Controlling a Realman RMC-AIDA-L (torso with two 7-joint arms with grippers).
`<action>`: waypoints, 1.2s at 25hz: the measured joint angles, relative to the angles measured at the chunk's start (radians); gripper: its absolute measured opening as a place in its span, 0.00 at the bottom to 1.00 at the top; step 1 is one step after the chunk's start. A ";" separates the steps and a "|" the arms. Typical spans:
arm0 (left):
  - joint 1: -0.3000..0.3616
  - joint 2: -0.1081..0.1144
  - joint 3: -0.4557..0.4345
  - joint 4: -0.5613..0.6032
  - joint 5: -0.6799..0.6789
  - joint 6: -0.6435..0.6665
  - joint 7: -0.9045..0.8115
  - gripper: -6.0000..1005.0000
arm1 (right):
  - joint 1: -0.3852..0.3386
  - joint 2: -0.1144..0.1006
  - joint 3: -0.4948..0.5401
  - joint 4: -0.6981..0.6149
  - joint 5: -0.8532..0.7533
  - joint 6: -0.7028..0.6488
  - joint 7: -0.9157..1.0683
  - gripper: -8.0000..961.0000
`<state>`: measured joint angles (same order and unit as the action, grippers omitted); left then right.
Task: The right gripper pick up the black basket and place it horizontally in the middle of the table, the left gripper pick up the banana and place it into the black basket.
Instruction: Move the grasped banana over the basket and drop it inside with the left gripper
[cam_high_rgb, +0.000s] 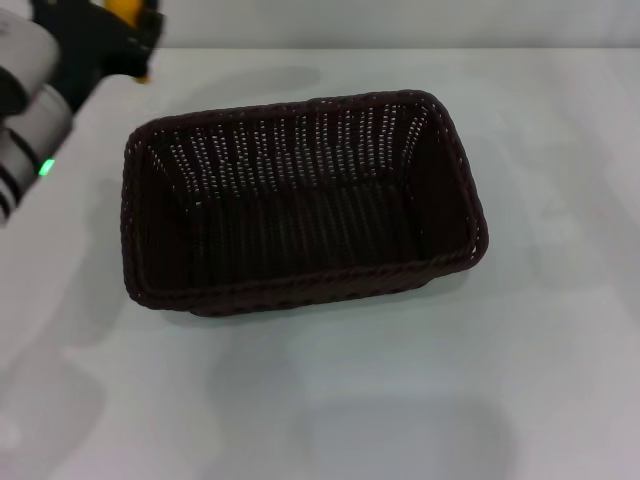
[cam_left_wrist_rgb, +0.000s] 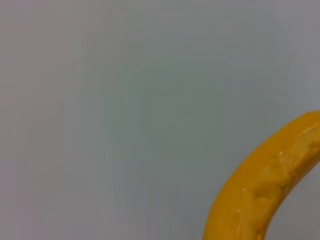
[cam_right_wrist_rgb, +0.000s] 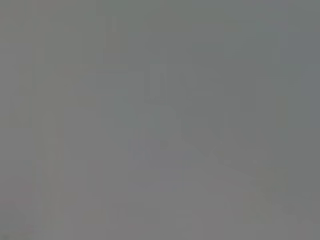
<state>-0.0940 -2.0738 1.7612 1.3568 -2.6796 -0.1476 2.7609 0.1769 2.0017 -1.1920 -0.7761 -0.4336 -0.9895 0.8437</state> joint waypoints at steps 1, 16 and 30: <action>-0.002 0.000 0.016 0.000 0.001 -0.001 -0.005 0.48 | 0.000 0.000 0.000 0.000 0.000 -0.002 0.000 0.69; -0.019 -0.001 0.166 -0.002 -0.003 -0.017 -0.047 0.48 | 0.008 0.000 -0.002 0.000 -0.005 -0.003 0.000 0.69; 0.001 -0.002 0.243 -0.001 -0.005 -0.006 -0.113 0.48 | 0.006 0.000 -0.015 0.001 -0.005 -0.014 0.000 0.69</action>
<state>-0.0928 -2.0755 2.0039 1.3560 -2.6846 -0.1538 2.6479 0.1832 2.0017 -1.2068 -0.7752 -0.4390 -1.0034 0.8437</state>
